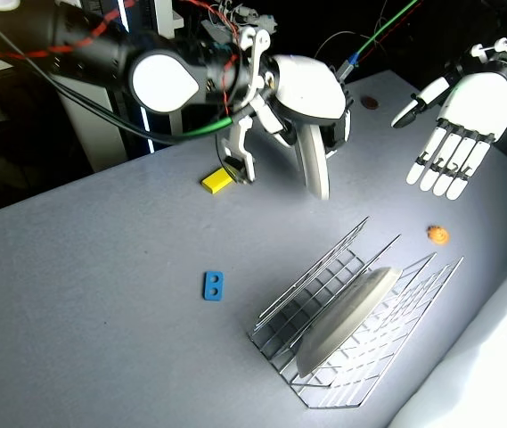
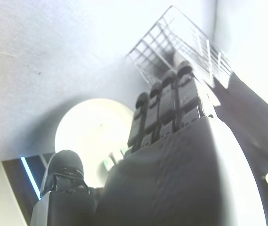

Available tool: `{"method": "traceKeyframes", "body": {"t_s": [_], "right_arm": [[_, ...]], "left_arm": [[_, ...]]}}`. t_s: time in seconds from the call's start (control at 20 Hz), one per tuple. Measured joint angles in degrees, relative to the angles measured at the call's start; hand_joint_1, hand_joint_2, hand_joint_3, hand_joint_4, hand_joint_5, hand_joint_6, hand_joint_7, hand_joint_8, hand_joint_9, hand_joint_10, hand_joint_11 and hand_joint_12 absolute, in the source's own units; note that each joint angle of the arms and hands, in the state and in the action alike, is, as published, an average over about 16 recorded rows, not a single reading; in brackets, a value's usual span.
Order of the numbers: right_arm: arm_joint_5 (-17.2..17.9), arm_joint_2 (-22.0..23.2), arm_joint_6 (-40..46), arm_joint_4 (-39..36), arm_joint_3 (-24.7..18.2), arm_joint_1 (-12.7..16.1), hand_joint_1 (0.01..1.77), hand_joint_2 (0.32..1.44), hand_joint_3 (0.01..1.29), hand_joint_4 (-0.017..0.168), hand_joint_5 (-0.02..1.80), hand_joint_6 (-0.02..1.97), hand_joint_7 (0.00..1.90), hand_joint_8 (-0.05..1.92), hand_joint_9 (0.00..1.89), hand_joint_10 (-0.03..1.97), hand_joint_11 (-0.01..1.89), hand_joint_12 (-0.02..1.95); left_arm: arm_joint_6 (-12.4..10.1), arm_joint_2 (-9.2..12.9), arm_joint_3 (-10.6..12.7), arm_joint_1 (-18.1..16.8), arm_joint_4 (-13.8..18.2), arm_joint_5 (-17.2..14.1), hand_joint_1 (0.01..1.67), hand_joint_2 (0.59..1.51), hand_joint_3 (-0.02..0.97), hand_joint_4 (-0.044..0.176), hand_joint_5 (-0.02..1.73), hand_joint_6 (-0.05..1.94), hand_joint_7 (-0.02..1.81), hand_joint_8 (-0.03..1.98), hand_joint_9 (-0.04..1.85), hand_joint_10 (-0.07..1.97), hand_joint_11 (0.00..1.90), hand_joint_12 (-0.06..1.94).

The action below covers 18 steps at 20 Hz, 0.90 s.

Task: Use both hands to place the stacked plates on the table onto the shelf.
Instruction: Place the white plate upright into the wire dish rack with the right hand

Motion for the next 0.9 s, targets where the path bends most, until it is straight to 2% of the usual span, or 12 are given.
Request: {"method": "traceKeyframes", "body": {"t_s": [0.25,0.6,0.9], "right_arm": [[-0.13,5.72,16.39,-10.05,-2.44,3.42,1.37,0.94,0.01,-0.007,1.01,0.89,1.16,0.61,1.06,0.97,0.91,1.05],[-1.55,11.48,40.88,-24.31,-2.23,7.94,1.38,0.94,0.01,-0.007,1.0,0.89,1.16,0.62,1.05,0.98,0.9,1.07],[-5.14,13.81,51.2,-26.69,-0.4,10.69,1.38,0.94,0.01,-0.007,1.0,0.88,1.15,0.62,1.06,0.98,0.91,1.06]], "left_arm": [[-0.03,0.0,-0.04,0.12,0.0,0.01,0.02,1.17,0.018,0.002,0.02,0.0,0.02,0.0,0.02,0.01,0.01,0.0],[-0.04,0.0,-0.16,0.63,-0.01,0.02,0.02,1.17,0.018,0.002,0.02,0.0,0.02,0.0,0.02,0.01,0.01,0.0],[-0.04,0.01,-0.29,0.93,-0.02,0.03,0.02,1.17,0.018,0.002,0.02,0.01,0.02,0.0,0.02,0.01,0.01,0.0]]}}
